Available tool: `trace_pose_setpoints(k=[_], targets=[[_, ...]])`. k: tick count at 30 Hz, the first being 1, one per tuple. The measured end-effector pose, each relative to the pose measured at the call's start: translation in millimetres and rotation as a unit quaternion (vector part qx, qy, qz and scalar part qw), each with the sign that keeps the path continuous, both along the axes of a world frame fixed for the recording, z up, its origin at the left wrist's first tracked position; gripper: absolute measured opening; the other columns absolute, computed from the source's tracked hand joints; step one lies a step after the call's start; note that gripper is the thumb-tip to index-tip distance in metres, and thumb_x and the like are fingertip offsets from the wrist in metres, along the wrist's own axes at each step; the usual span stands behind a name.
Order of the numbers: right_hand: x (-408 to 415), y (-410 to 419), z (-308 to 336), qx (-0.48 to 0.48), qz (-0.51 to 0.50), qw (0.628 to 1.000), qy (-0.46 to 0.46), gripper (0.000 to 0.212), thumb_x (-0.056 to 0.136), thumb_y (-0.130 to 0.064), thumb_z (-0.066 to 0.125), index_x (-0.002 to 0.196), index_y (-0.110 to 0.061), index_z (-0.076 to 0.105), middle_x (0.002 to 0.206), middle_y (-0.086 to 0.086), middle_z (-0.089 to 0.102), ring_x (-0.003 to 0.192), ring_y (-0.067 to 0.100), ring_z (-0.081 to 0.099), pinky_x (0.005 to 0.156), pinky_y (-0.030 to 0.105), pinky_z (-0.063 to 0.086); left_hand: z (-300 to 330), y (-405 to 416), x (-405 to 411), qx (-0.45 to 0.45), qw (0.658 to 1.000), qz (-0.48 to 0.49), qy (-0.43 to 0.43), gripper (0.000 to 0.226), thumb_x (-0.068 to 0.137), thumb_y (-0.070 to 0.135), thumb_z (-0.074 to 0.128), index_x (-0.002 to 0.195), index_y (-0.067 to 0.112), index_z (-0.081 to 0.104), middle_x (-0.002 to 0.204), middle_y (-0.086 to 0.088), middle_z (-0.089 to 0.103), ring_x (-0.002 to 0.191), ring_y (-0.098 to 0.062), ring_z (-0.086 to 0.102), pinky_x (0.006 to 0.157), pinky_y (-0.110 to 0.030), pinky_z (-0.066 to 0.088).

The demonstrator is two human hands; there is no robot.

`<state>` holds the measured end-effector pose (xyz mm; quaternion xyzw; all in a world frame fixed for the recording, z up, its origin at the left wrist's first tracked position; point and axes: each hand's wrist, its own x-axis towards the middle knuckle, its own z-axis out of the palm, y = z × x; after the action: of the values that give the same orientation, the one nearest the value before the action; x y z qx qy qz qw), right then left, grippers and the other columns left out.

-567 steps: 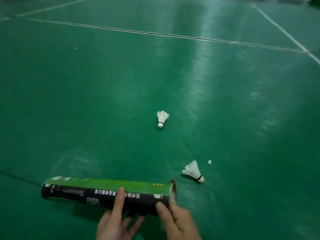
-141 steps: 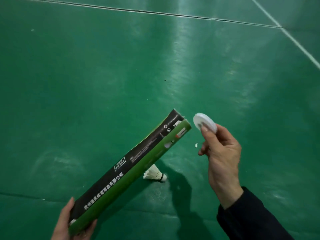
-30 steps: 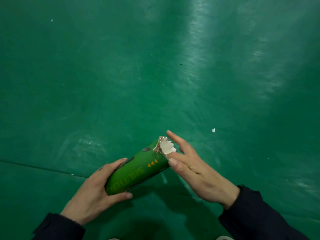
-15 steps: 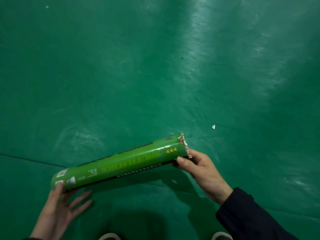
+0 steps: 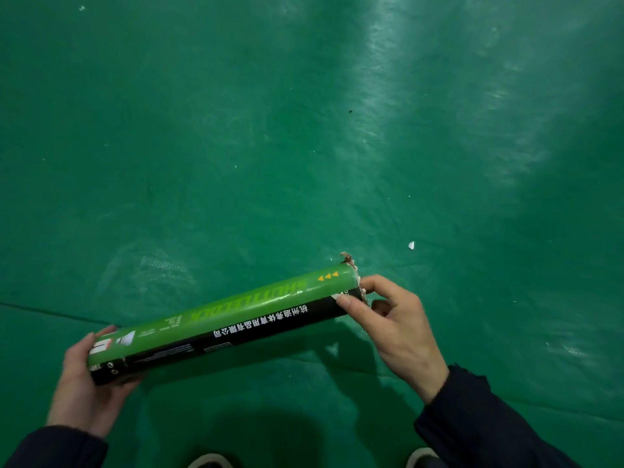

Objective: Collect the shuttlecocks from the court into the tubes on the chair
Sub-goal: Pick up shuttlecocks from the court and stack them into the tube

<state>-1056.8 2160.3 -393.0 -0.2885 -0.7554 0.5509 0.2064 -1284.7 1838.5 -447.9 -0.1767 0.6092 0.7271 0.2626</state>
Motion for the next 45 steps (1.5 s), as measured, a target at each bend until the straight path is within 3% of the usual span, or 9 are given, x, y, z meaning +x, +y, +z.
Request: trace_pose_setpoints(k=[4, 7, 12, 20, 29, 33, 36, 41, 45], targets=[[1.2, 3.3, 4.2, -0.093, 0.093, 0.991, -0.02, 0.011, 0.099, -0.023, 0.065, 0.095, -0.022, 0.075, 0.073, -0.015, 0.069, 0.069, -0.005, 0.056, 0.065, 0.02, 0.046, -0.4, -3.5, -10.2, 0.014, 1.0, -0.007, -0.005, 0.025, 0.094, 0.05, 0.054, 0.093, 0.026, 0.06, 0.08, 0.003, 0.071, 0.071, -0.013, 0.07, 0.061, -0.027, 0.059], [4.7, 3.6, 6.0, -0.217, 0.122, 0.968, -0.028, 0.017, 0.104, -0.017, 0.055, 0.097, -0.017, 0.071, 0.046, -0.016, 0.052, 0.038, 0.0, 0.047, 0.041, 0.014, 0.033, 0.9, -7.6, -17.1, 0.03, 0.999, -0.036, -0.017, 0.051, 0.059, 0.058, 0.077, 0.095, 0.026, 0.06, 0.088, 0.0, 0.071, 0.082, -0.017, 0.07, 0.075, -0.036, 0.06], [9.3, 10.8, 1.6, -0.294, 0.162, 0.941, -0.052, 0.039, 0.091, -0.05, 0.062, 0.104, -0.014, 0.073, 0.1, 0.052, 0.055, 0.034, 0.014, 0.043, 0.038, 0.018, 0.033, -7.0, -8.8, -20.8, 0.038, 0.998, -0.046, -0.009, 0.075, 0.035, 0.06, 0.087, 0.095, 0.023, 0.061, 0.086, 0.0, 0.072, 0.075, -0.013, 0.074, 0.069, -0.035, 0.063], [11.7, 9.7, 3.2, -0.393, 0.195, 0.898, -0.03, 0.041, 0.094, -0.029, 0.062, 0.134, -0.023, 0.053, 0.132, 0.004, 0.067, 0.04, 0.015, 0.055, 0.043, 0.026, 0.051, -9.0, -13.0, -16.5, 0.019, 0.999, -0.038, -0.016, 0.078, 0.034, 0.063, 0.086, 0.096, 0.021, 0.063, 0.081, 0.002, 0.075, 0.072, -0.012, 0.074, 0.065, -0.032, 0.063], [-11.6, 3.4, 2.4, -0.249, -0.009, 0.969, 0.007, 0.023, 0.087, -0.035, 0.062, 0.104, -0.021, 0.067, 0.103, -0.002, 0.072, 0.054, 0.017, 0.061, 0.041, 0.027, 0.045, -7.4, 2.0, -3.8, -0.005, 0.997, 0.017, -0.075, 0.041, 0.088, 0.052, 0.064, 0.112, 0.019, 0.059, 0.101, -0.007, 0.073, 0.091, -0.02, 0.072, 0.071, -0.037, 0.065], [-7.7, 16.5, -19.8, -0.188, -0.131, 0.973, -0.017, 0.04, 0.086, -0.054, 0.058, 0.121, -0.034, 0.062, 0.123, -0.006, 0.065, 0.096, 0.006, 0.066, 0.078, 0.03, 0.052, -7.8, 13.6, -8.6, -0.015, 0.995, 0.051, -0.081, 0.028, 0.099, 0.049, 0.057, 0.109, 0.023, 0.055, 0.114, -0.007, 0.068, 0.103, -0.021, 0.067, 0.082, -0.043, 0.063], [-6.9, 23.7, -36.1, -0.308, -0.072, 0.948, -0.022, 0.064, 0.087, -0.061, 0.06, 0.147, -0.042, 0.044, 0.141, -0.014, 0.054, 0.123, 0.01, 0.062, 0.102, 0.035, 0.051, -11.4, 21.9, -12.8, -0.035, 0.996, 0.042, -0.076, 0.031, 0.095, 0.053, 0.06, 0.108, 0.025, 0.057, 0.115, -0.005, 0.069, 0.098, -0.018, 0.07, 0.075, -0.038, 0.064], [-17.3, 24.1, -59.4, -0.4, -0.083, 0.912, -0.039, 0.057, 0.086, -0.053, 0.064, 0.133, -0.022, 0.055, 0.135, 0.007, 0.064, 0.093, 0.025, 0.072, 0.083, 0.042, 0.06, -17.5, 44.6, -10.8, -0.065, 0.997, -0.013, -0.048, 0.038, 0.096, 0.056, 0.058, 0.112, 0.022, 0.058, 0.105, -0.002, 0.072, 0.094, -0.017, 0.07, 0.071, -0.03, 0.064], [-11.5, 29.9, -80.8, -0.429, -0.143, 0.891, -0.044, 0.045, 0.098, -0.047, 0.058, 0.131, -0.018, 0.058, 0.133, 0.01, 0.066, 0.095, 0.027, 0.071, 0.078, 0.038, 0.06, -23.0, 52.7, -12.4, 0.019, 0.997, 0.005, -0.072, 0.056, 0.102, 0.053, 0.045, 0.138, 0.011, 0.055, 0.133, -0.016, 0.068, 0.123, -0.029, 0.065, 0.097, -0.049, 0.055]])
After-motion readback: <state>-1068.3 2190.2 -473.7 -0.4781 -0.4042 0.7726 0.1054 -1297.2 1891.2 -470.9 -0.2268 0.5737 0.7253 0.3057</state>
